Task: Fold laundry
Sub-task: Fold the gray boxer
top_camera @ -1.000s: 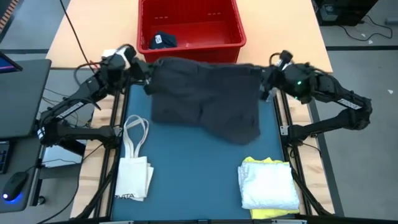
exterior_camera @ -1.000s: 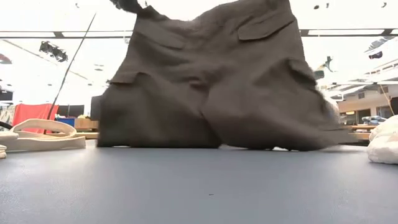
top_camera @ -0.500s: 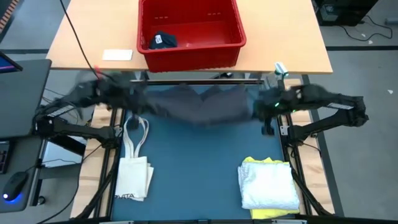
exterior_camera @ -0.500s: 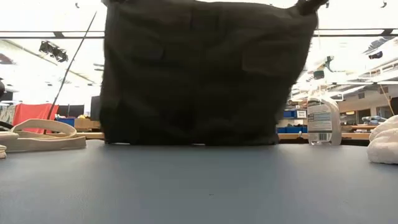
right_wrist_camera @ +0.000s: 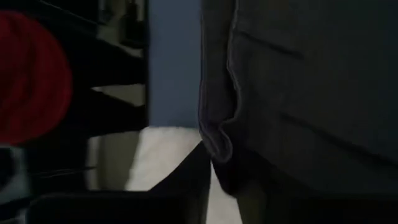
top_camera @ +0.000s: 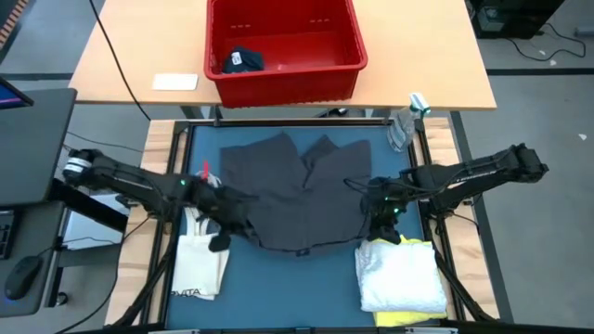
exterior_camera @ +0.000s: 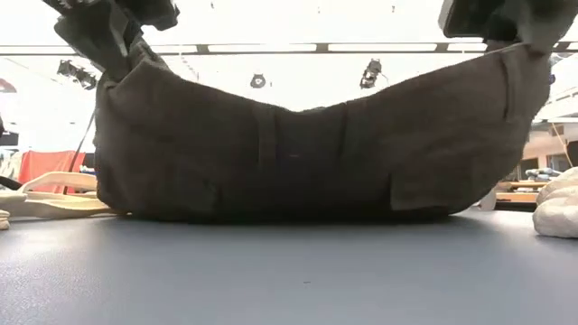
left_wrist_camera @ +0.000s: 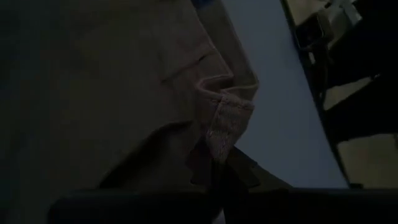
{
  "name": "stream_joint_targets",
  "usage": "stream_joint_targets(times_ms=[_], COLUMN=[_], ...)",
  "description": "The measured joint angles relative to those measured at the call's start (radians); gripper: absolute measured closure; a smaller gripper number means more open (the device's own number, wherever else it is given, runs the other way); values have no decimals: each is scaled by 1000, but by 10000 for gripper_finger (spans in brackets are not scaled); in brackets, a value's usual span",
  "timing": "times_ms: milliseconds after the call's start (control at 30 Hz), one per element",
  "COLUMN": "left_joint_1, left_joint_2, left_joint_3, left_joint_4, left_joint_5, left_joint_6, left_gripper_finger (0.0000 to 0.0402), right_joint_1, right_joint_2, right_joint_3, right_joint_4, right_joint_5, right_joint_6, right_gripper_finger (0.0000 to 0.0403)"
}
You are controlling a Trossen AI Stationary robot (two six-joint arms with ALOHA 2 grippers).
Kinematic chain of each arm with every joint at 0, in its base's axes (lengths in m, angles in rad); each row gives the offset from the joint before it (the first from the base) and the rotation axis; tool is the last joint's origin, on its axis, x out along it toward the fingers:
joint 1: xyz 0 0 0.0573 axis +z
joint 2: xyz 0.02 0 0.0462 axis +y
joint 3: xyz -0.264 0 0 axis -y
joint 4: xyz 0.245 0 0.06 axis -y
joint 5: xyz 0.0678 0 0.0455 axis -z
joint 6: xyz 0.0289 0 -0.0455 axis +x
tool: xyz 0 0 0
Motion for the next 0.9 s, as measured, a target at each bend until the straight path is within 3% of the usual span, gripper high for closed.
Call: stream_joint_targets(times_ms=[133,333,400,500,567,733,900], left_joint_1=[-32,-27,-15,16,36,108,218], left_joint_2=[47,38,28,17,12,5,52], left_joint_3=[29,89,115,162,204,241,172], left_joint_4=[4,-26,-48,-101,-132,-164,-205], left_joint_5=[-31,-81,-105,-113,-123,-293,-304], left_joint_6=[-167,-213,-239,-247,-243,-247,-297], left_gripper_finger=[378,314,289,254,237,225,229], right_joint_1=[0,0,-2,-21,-77,-242,-304], right_joint_2=[-8,-27,-30,-5,36,197,412], right_joint_3=[33,116,120,120,120,120,120], right_joint_4=[-25,-9,15,41,40,107,145], right_joint_5=[-92,-144,-16,385,569,599,558], right_joint_6=[89,163,120,140,191,202,152], right_gripper_finger=[299,286,288,289,289,290,303])
